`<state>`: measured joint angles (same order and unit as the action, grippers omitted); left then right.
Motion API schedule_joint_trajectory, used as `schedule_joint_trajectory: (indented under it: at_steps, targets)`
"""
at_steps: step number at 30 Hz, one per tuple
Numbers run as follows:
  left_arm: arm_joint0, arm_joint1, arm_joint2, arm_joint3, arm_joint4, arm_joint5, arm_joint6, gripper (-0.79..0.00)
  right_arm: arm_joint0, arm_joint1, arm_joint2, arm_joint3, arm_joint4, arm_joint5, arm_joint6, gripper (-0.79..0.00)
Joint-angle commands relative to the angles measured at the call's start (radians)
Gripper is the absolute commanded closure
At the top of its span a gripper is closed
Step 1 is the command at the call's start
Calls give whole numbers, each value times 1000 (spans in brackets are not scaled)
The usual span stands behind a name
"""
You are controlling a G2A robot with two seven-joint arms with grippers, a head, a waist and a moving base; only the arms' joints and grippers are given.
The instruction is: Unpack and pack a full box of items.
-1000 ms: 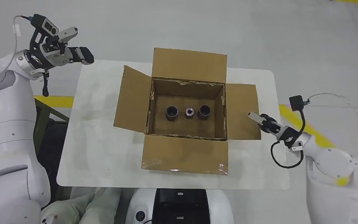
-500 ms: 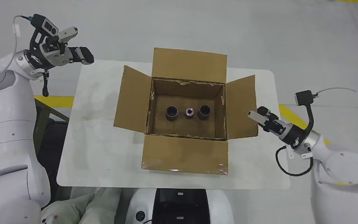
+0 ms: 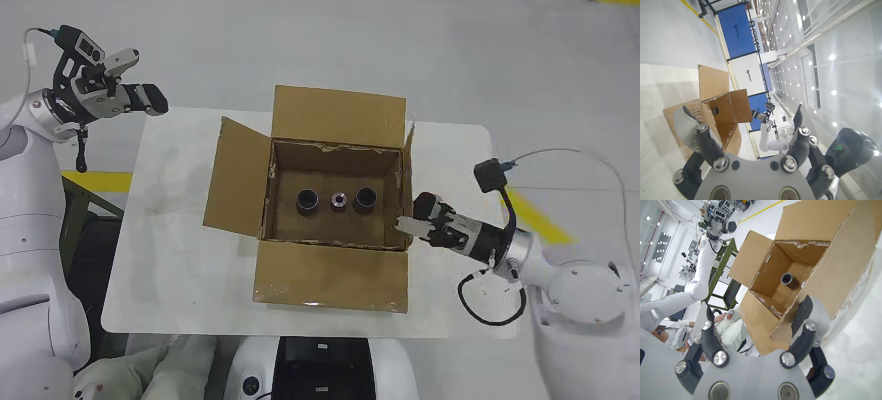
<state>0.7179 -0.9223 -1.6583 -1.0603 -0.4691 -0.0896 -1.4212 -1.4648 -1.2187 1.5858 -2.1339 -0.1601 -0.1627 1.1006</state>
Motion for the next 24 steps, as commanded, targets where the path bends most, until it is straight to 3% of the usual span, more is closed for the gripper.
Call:
schedule_joint_trajectory:
  at_steps: [1,10,24]
  targets:
    - [0,0,0,0,0,0,0,-785,14,2,-41,0,-25,4,3,-785]
    - [0,0,0,0,0,0,0,-785,87,3,-237,31,-163,42,-5,-785]
    - [0,0,0,0,0,0,0,-785,160,8,-345,132,-233,106,-29,-785]
